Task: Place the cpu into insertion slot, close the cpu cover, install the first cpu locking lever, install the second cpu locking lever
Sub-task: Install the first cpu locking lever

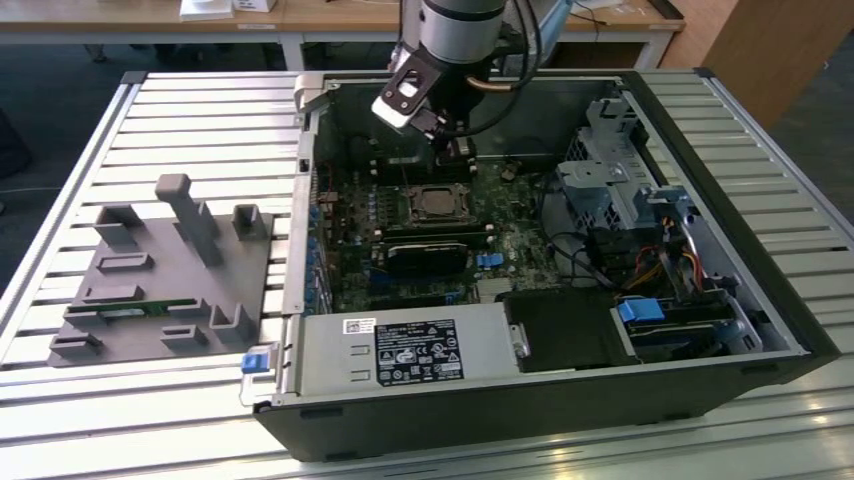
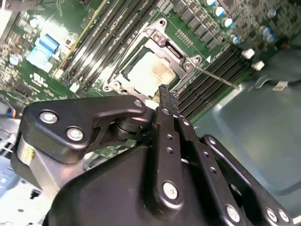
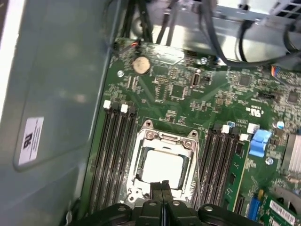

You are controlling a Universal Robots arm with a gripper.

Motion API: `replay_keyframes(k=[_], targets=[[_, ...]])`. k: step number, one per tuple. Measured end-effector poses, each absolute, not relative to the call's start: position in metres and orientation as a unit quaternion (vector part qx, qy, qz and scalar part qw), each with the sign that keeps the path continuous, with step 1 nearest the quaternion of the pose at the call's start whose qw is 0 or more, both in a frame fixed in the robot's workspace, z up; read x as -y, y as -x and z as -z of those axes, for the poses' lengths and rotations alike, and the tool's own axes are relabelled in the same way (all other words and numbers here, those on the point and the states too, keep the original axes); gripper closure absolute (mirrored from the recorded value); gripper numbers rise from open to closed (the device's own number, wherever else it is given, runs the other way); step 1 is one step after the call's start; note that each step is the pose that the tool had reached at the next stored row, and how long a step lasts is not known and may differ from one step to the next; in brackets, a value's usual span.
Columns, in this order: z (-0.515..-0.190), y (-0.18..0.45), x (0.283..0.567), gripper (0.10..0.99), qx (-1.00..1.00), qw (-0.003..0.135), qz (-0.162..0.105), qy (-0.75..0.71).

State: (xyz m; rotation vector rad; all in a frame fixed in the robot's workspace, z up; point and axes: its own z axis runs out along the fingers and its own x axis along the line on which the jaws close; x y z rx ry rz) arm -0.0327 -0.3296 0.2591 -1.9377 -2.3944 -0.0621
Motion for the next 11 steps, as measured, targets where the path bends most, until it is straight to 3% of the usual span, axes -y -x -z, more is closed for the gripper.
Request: replay_keyframes(k=[11], targets=[[-0.2581, 0.0351, 0.3296, 0.980, 0.822, 0.032, 0.018, 0.569]])
